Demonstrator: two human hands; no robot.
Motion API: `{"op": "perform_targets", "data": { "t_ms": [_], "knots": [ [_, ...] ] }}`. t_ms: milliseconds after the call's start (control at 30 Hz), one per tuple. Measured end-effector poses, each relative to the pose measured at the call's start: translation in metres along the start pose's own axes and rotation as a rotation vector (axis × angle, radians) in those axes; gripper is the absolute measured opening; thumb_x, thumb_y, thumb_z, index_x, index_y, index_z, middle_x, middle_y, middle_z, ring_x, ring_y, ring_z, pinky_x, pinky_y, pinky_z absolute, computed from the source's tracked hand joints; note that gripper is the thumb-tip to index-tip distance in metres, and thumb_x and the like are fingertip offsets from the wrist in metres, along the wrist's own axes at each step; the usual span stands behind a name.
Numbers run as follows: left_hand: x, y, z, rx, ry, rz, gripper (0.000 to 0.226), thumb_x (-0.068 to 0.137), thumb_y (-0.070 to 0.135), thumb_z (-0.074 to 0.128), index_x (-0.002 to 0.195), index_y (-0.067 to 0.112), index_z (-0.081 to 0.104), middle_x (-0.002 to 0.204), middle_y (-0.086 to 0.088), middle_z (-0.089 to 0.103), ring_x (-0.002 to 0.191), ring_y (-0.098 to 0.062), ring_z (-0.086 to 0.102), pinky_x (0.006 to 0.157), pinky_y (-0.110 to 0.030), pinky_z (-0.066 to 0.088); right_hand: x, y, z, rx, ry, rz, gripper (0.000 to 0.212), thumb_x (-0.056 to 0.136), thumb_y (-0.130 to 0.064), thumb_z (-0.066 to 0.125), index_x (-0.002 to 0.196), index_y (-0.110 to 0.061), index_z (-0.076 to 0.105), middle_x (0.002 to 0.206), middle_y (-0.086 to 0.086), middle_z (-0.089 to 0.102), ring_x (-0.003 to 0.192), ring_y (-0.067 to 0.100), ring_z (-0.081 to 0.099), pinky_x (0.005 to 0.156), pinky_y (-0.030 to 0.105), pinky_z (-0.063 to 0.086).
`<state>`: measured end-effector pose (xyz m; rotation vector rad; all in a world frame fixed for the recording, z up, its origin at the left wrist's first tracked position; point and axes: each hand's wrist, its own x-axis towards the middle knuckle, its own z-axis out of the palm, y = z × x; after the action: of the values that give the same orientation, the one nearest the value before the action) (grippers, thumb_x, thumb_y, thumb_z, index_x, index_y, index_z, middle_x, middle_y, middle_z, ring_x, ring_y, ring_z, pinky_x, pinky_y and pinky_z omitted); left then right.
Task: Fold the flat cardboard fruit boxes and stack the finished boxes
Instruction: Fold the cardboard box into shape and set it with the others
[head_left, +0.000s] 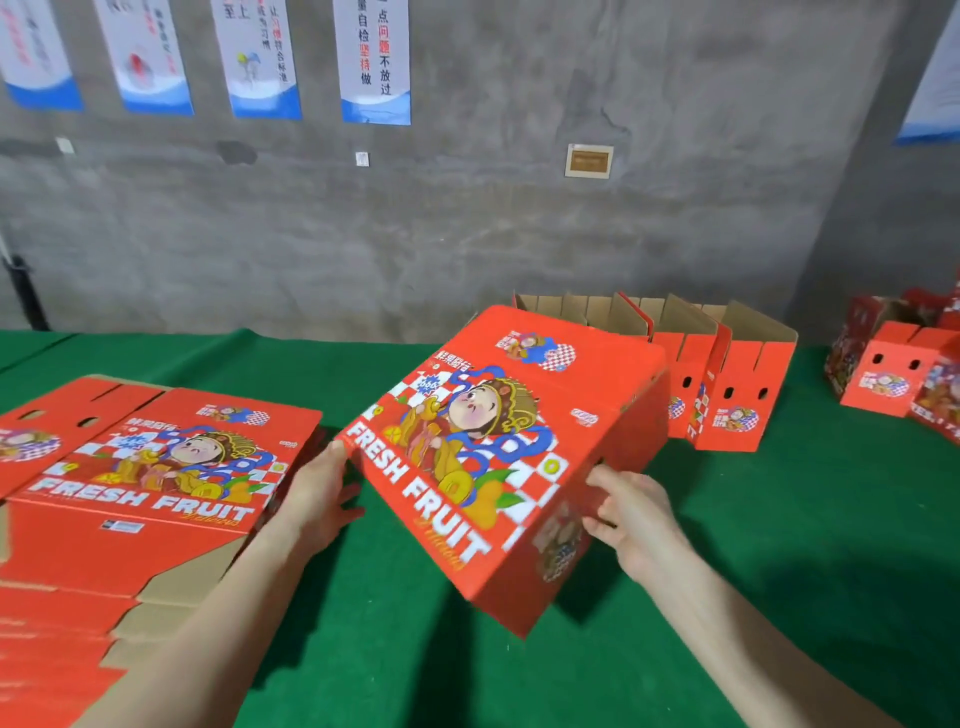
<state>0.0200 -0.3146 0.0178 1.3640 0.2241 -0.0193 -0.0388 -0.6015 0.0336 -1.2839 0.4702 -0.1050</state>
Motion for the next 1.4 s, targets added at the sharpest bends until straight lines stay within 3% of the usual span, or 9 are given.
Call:
{"op": "perform_targets", "data": {
  "t_ms": [133,300,400,600,733,900,1100,1267,1400],
  "knots": [
    [-0.021,-0.006,0.029,0.058,-0.204,0.066,0.022,0.099,0.042,0.039,0.102,0.029,0.056,0.092,0.025,0.068,0.099,-0.010,0.056,0.098,-0.044,0.036,-0.002,0.034,0.023,-0.269,0.200,-0.328,0.038,0.072,-0.010,0.074,0.090,-0.019,0.041,0.096,0.007,0.061,0.087,0.025,0.059,0.080,0.042,0.049],
    [-0.042,-0.022,0.053,0.294,-0.393,0.350,0.064,0.077,0.031,0.067,0.135,0.035,0.040,0.128,0.017,0.054,0.108,0.009,0.056,0.091,-0.017,0.047,-0.004,0.093,0.044,-0.465,0.207,-0.556,0.043,0.070,-0.005,0.076,0.092,-0.015,0.041,0.094,0.004,0.054,0.092,0.027,0.053,0.081,0.032,0.039],
    [-0.043,-0.023,0.057,0.449,-0.312,0.435,0.092,0.079,0.031,0.071,0.151,0.028,0.014,0.149,0.017,0.025,0.136,0.001,0.030,0.114,-0.030,0.027,-0.006,0.132,0.052,-0.633,0.070,-0.534,0.041,0.073,-0.004,0.075,0.095,-0.014,0.042,0.100,0.004,0.050,0.100,0.030,0.053,0.086,0.031,0.038],
    [-0.028,-0.019,0.051,0.838,-0.124,0.574,0.043,0.095,0.014,0.053,0.137,0.023,0.048,0.141,-0.012,0.044,0.140,-0.024,0.027,0.112,-0.031,0.027,0.002,0.161,0.036,-1.064,-0.184,-0.523,0.031,0.089,-0.012,0.056,0.117,-0.015,0.042,0.154,0.014,0.017,0.140,0.028,0.031,0.110,0.028,0.030],
    [-0.028,-0.024,0.048,0.961,-0.095,0.627,0.037,0.090,0.012,0.058,0.126,0.016,0.052,0.139,-0.011,0.039,0.107,-0.026,0.056,0.089,-0.015,0.033,-0.014,0.183,0.028,-1.129,-0.151,-0.664,0.055,0.086,-0.015,0.058,0.138,-0.023,0.040,0.157,0.009,-0.009,0.144,0.029,0.013,0.116,0.033,0.020],
    [-0.023,-0.030,0.046,0.926,-0.123,0.684,0.032,0.088,0.003,0.050,0.118,0.014,0.052,0.134,-0.004,0.046,0.121,-0.019,0.044,0.094,-0.022,0.035,-0.012,0.187,0.025,-1.400,-0.201,-0.672,0.084,0.089,-0.027,0.051,0.136,-0.065,-0.008,0.151,0.007,-0.033,0.143,0.030,0.001,0.113,0.038,0.028],
    [-0.018,-0.015,0.013,0.649,-0.425,0.505,0.058,0.095,0.041,0.038,0.145,0.040,0.009,0.149,0.014,0.027,0.137,0.006,0.027,0.108,-0.011,0.025,0.020,0.169,0.047,-1.533,-0.265,-0.620,0.081,0.090,-0.026,0.051,0.139,-0.061,-0.003,0.151,0.017,-0.022,0.143,0.036,0.011,0.111,0.040,0.032],
    [0.031,-0.007,-0.083,1.160,0.040,0.270,0.051,0.098,0.028,0.048,0.145,0.011,0.036,0.147,-0.012,0.041,0.134,-0.023,0.041,0.110,-0.029,0.032,0.050,0.156,0.084,-1.694,-0.329,-0.573,0.095,0.089,-0.015,0.052,0.142,-0.052,-0.017,0.149,0.030,-0.025,0.144,0.042,-0.005,0.117,0.048,0.012],
    [0.059,-0.010,-0.161,1.591,0.164,-0.142,0.057,0.094,0.047,0.048,0.144,0.026,0.031,0.157,-0.010,0.018,0.145,-0.034,0.013,0.114,-0.053,0.023,0.078,0.148,0.116,-1.777,-0.333,-0.515,0.103,0.086,-0.009,0.055,0.143,-0.049,-0.021,0.148,0.035,-0.027,0.142,0.047,-0.013,0.116,0.053,0.009]
  ]
}}
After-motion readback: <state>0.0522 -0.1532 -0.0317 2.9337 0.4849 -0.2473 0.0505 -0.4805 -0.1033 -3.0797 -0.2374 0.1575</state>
